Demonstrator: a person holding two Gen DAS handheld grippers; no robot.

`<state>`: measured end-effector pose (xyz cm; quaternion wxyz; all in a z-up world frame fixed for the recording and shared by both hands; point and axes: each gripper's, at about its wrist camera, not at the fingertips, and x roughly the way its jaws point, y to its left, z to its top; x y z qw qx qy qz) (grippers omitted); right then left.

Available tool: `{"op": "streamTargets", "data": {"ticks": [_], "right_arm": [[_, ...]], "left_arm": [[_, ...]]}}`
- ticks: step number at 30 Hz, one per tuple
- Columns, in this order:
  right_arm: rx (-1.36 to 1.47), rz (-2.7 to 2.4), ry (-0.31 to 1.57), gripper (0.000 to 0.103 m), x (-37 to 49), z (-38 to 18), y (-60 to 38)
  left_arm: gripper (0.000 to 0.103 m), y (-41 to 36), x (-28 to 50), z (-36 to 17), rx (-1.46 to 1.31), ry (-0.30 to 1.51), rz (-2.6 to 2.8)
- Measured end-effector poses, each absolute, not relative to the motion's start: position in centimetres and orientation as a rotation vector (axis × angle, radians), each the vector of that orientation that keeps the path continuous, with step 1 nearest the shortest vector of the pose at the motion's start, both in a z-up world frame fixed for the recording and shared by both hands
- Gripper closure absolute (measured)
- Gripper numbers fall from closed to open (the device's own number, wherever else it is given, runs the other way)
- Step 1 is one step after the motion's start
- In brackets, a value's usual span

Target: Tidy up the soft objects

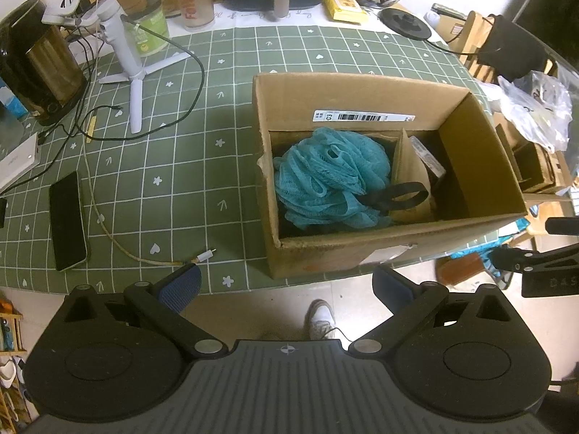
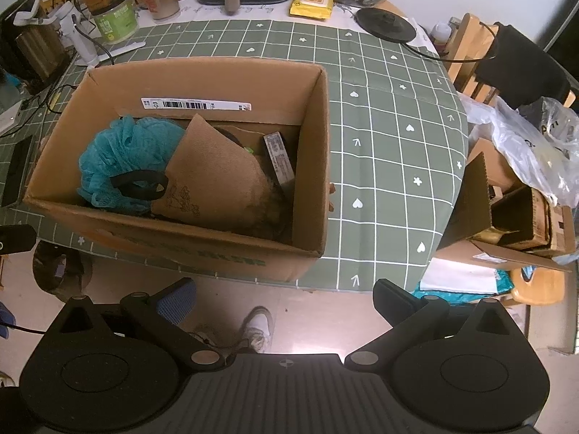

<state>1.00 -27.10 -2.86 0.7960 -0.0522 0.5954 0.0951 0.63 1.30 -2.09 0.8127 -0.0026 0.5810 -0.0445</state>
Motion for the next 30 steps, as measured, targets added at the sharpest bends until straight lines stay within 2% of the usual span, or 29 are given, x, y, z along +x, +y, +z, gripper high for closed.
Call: {"op": "streamTargets", "data": {"ticks": [30], "right_arm": [[-0.124,0.224,1.279,0.0,1.13,-2.9,-27.03]], "left_arm": [[0.0,1.04,0.81,-1.76,0.001,1.238,-0.099]]}}
